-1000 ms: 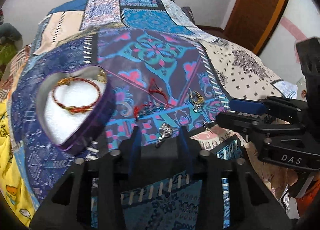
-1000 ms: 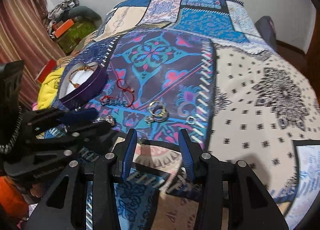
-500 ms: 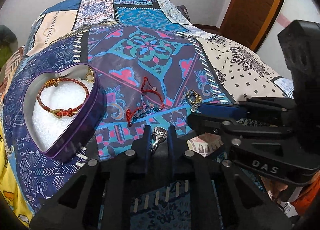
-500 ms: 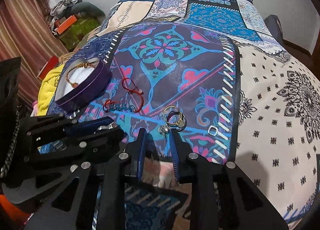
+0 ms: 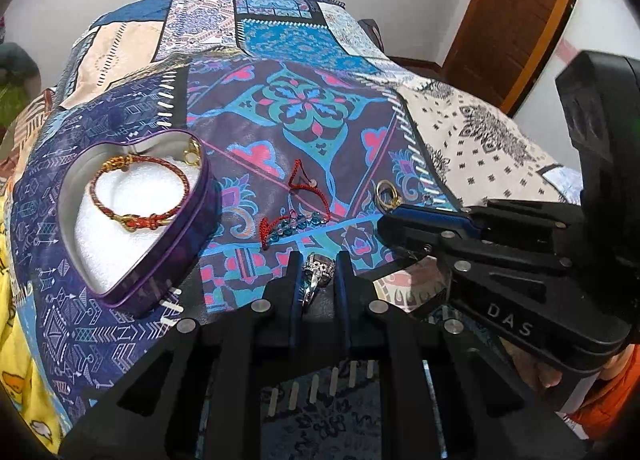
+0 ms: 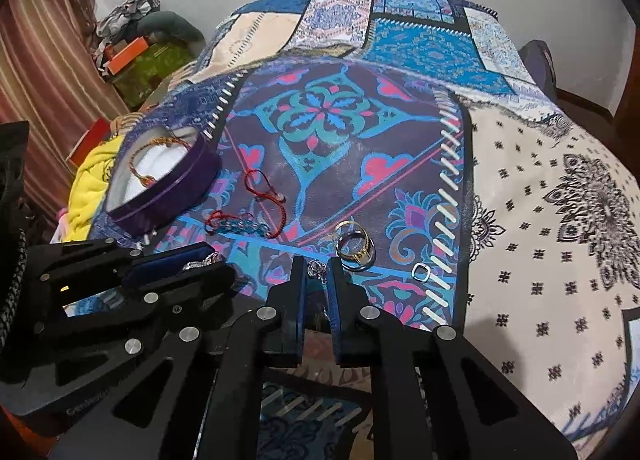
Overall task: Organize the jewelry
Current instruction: 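Grasp the silver charm on the bedspread with the left tool, then carry the silver charm over the heart tin and open the left tool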
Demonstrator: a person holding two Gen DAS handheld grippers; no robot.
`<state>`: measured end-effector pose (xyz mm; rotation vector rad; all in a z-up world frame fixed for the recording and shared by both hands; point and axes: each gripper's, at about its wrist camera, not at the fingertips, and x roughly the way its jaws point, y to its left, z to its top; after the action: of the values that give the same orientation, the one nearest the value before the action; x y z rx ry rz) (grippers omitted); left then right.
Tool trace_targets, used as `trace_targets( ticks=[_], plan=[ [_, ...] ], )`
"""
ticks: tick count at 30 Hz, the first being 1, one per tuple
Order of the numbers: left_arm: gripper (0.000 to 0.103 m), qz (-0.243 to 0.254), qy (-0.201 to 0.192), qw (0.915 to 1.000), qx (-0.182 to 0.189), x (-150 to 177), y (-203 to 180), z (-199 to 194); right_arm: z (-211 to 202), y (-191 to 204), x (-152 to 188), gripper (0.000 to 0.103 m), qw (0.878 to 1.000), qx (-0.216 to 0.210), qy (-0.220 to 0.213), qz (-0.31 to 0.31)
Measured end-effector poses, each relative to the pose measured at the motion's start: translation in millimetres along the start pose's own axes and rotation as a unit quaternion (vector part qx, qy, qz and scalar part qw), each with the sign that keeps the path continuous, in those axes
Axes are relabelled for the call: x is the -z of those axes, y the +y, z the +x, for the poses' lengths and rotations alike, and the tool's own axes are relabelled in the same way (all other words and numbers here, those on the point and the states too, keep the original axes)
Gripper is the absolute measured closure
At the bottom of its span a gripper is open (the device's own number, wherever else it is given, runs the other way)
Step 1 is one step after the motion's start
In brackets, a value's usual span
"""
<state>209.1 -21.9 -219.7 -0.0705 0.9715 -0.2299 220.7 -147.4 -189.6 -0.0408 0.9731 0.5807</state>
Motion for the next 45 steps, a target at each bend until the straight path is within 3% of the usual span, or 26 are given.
trace_targets(
  ticks=[26, 35, 45],
  plan=[
    [0.088, -0.015, -0.118, 0.9922, -0.037, -17, 20, -107, -77, 53, -43, 0.094, 0.992, -0.011, -0.118, -0.038],
    [0.088, -0.032, -0.158, 0.9849, -0.063, -22, 45, -137, -80, 81, -61, 0.094, 0.987, -0.038, -0.141, -0.065],
    [0.088, -0.057, -0.176, 0.9785, -0.091, -26, 80, -148, -63, 109, -77, 0.094, 0.983, -0.067, -0.143, -0.089]
  ],
)
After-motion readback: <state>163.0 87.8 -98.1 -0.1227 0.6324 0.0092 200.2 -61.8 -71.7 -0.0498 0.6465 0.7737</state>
